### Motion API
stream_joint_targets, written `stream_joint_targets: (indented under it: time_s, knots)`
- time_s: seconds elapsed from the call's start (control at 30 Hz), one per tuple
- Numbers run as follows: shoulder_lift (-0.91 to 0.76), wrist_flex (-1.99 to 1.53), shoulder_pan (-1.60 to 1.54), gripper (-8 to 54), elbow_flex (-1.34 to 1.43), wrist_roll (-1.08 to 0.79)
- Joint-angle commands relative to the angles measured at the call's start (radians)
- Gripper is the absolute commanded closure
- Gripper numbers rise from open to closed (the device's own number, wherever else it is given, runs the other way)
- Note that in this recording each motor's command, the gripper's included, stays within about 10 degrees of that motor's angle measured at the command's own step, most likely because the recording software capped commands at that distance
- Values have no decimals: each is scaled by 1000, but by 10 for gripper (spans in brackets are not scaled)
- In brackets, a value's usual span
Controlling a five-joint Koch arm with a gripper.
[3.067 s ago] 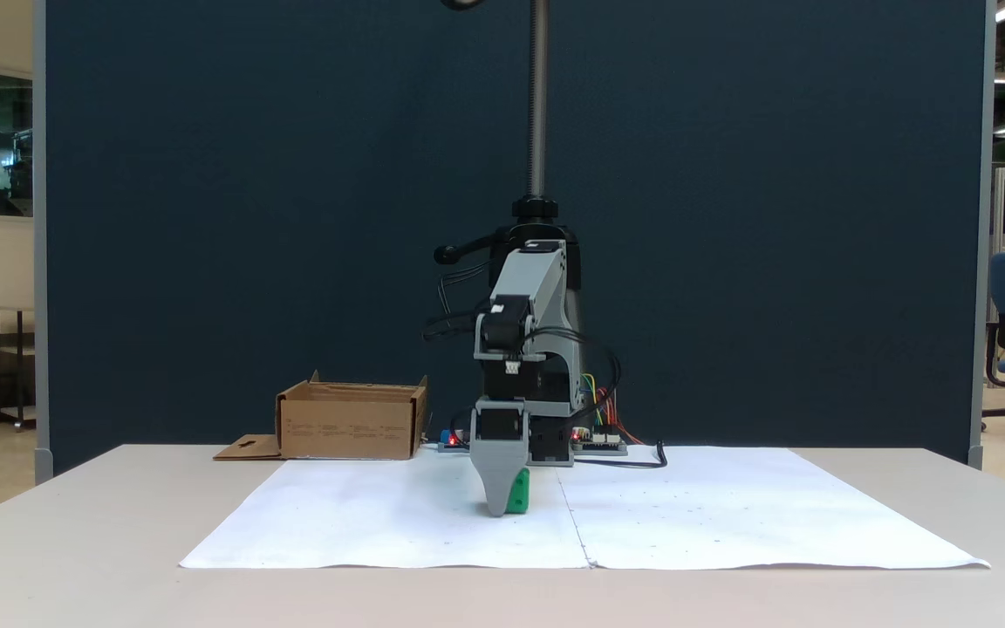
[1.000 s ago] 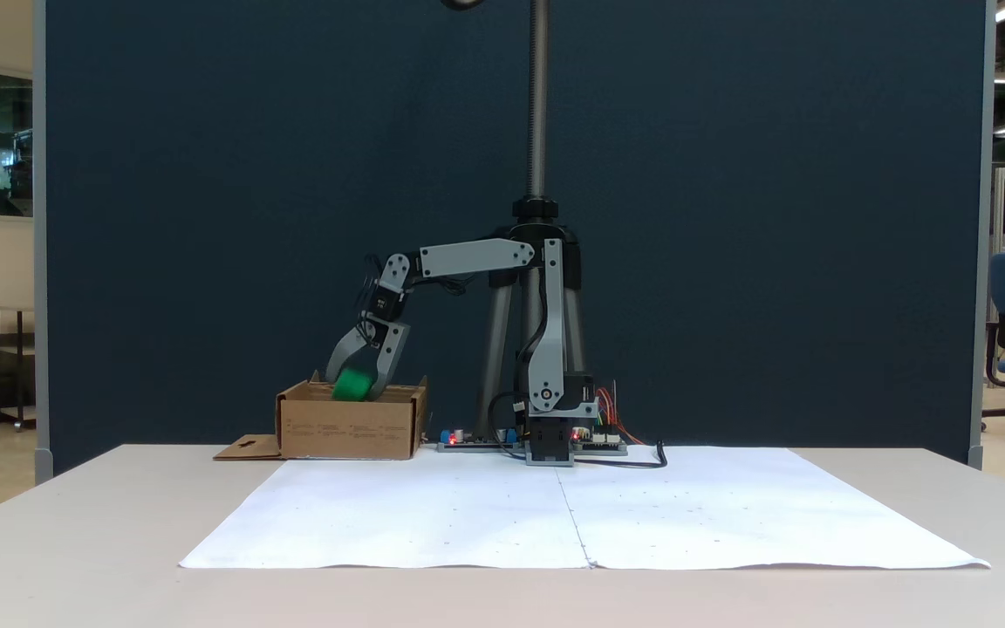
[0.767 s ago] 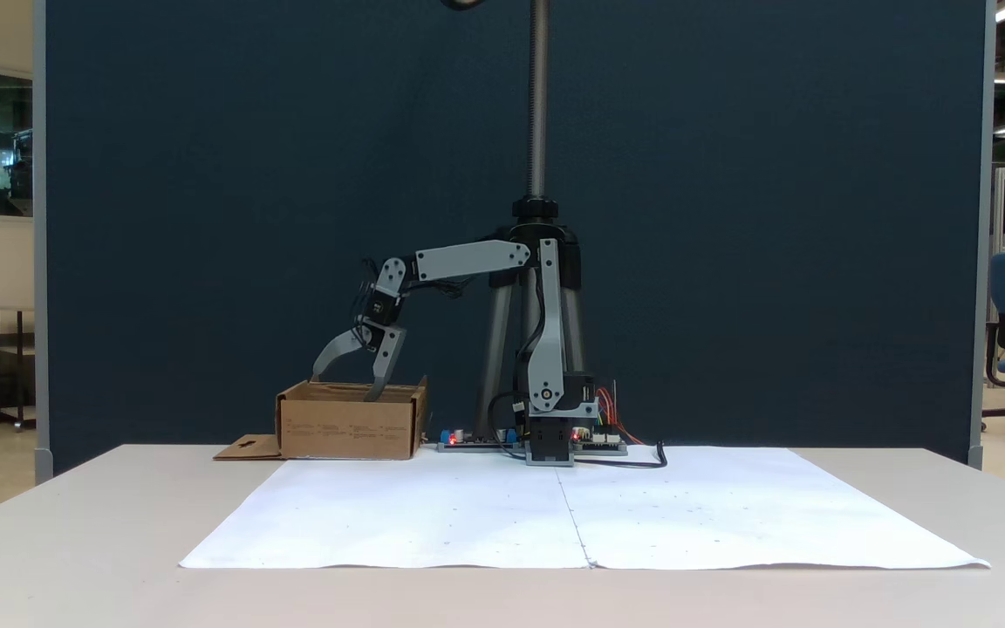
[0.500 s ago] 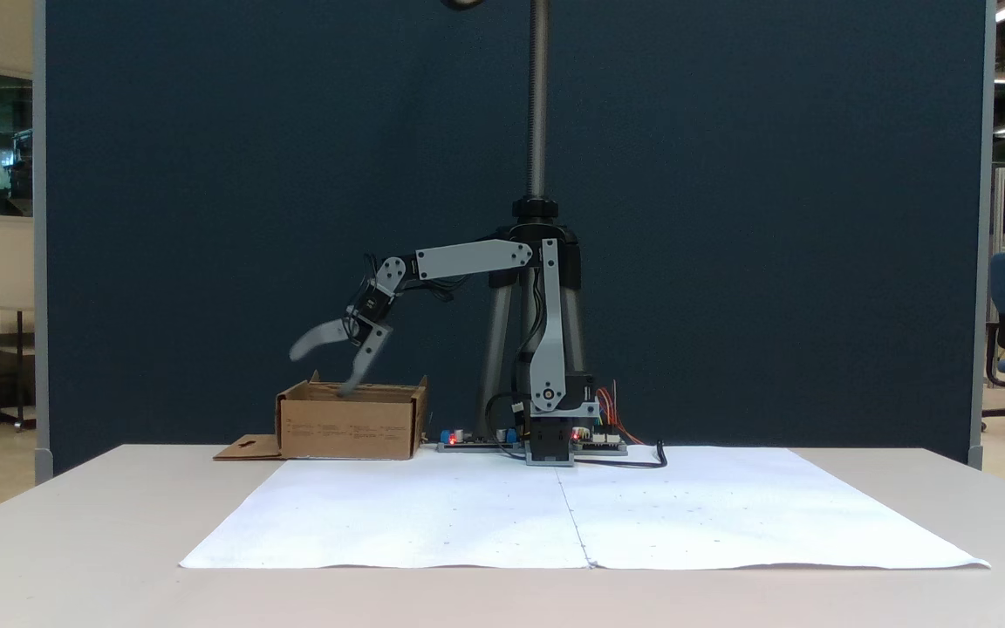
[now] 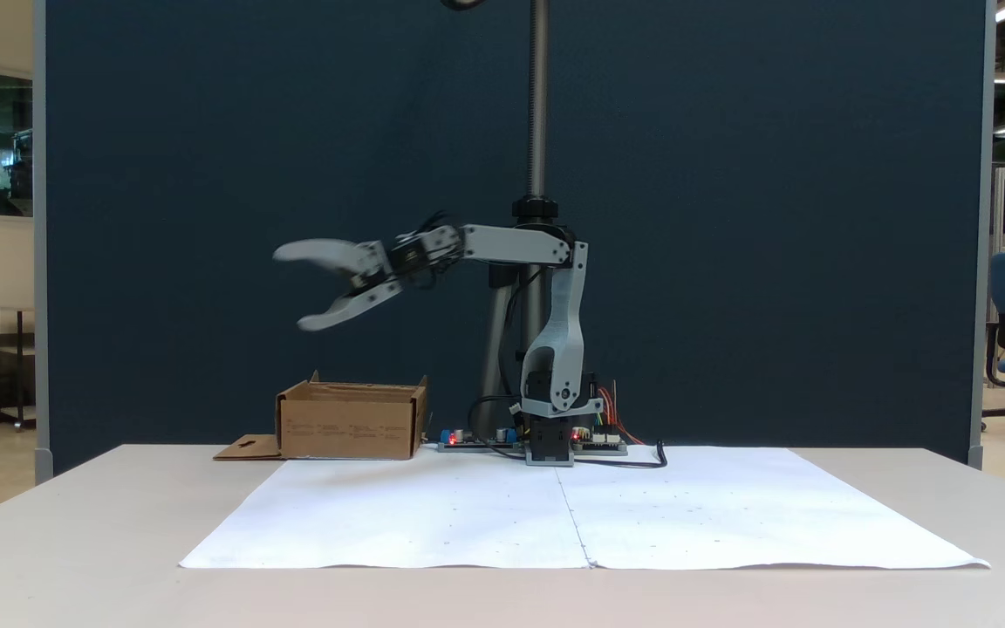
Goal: Grasp a green dice and put it in the bin.
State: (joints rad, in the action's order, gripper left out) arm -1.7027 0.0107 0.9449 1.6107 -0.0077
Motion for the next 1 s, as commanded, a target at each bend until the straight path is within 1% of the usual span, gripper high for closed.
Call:
stream_joint_targets:
  time_s: [0.0, 0.27, 0.5, 0.77, 0.97]
  knots:
    - [-72, 86, -95, 17, -43, 41]
    - [-213, 86, -457, 16, 69, 37]
    - [-348, 94, -695, 11, 324, 34]
    - [-477, 308, -827, 6, 655, 34]
    - [-543, 487, -833, 8, 865, 31]
